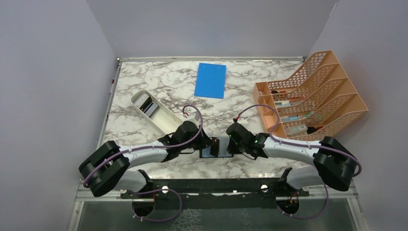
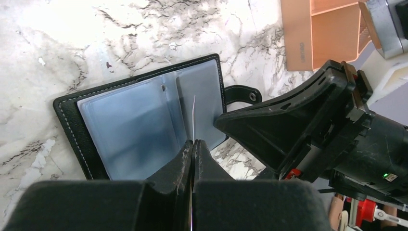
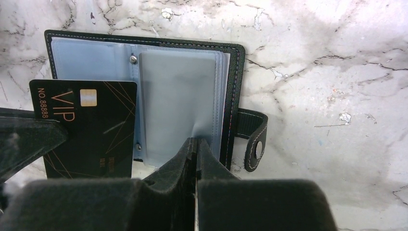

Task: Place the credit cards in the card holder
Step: Insert the credit card into the card holder.

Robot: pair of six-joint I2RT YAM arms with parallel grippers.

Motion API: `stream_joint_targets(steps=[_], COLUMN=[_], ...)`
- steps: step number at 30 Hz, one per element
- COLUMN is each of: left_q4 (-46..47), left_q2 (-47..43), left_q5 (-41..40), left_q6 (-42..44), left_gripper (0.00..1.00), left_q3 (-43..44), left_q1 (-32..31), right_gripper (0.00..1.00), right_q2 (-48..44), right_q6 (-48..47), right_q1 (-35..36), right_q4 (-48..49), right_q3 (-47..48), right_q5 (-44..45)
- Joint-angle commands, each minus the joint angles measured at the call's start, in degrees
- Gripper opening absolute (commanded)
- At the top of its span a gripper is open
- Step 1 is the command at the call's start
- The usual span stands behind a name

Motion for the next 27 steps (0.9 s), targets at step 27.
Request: stream_joint_targets(steps=[27], left_q4=[6.5], left_q2=[4.6], left_q5=[-4.0], left_q6=[-6.6], left_gripper=[0.00], left_q3=[-2.3], left_q1=[-0.7], right_gripper=[0.04], right_q2=[-2.3], right_q6=[0.3], right_q1=[-0.1], right_q4=[-1.1], right_q3=[-3.2], right_q5=[1.8])
